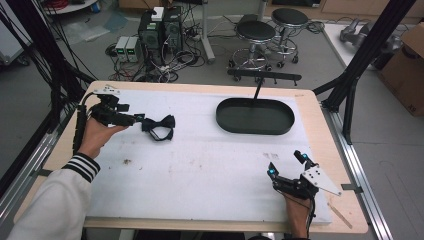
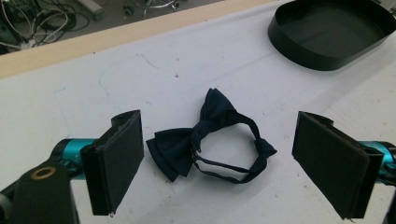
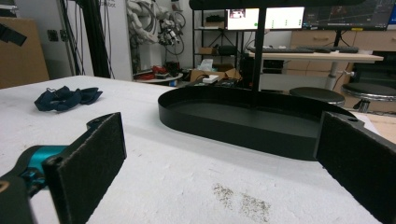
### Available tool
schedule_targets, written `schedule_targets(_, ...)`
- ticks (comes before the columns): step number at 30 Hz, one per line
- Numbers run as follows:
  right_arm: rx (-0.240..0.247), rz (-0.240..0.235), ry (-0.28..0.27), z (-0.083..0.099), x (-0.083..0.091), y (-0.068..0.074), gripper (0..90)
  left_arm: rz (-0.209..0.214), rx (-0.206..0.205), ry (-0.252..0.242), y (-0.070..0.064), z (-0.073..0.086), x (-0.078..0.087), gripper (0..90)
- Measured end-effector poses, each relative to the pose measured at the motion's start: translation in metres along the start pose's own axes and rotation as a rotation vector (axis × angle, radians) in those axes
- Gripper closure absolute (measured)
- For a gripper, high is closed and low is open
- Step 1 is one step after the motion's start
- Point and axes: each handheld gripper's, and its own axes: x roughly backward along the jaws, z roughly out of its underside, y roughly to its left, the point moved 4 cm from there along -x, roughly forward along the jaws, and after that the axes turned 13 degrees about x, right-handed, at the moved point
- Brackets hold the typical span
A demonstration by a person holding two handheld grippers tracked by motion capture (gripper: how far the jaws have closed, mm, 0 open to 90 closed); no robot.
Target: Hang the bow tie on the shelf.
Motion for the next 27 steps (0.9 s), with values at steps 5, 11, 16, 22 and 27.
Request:
schedule_targets(5, -0.01, -0.001, 0.001, 0.0, 0.0, 0.0, 1.2, 0.013, 0.04, 0.038, 0.004, 0.0, -0.005, 17.0)
schedule_targets(11, -0.019, 0.0, 0.0, 0.0, 0.0, -0.001, 1.2, -0.001, 0.105, 0.07, 0.012, -0.009, -0.014, 18.9)
schedule_targets(16, -0.018, 0.002, 0.001, 0.0, 0.0, -0.002, 1.2, 0.032, 0.161, 0.079, 0.017, -0.009, -0.025, 20.1)
schedule_targets(22, -0.016, 0.002, 0.002, 0.0, 0.0, -0.002, 1.2, 0.003, 0.095, 0.158, 0.018, -0.014, -0.038, 20.1)
schedule_targets(27, -0.019, 0.001, 0.004, 0.0, 0.0, -0.002, 1.2, -0.007, 0.098, 0.173, 0.022, -0.016, -0.046, 20.2)
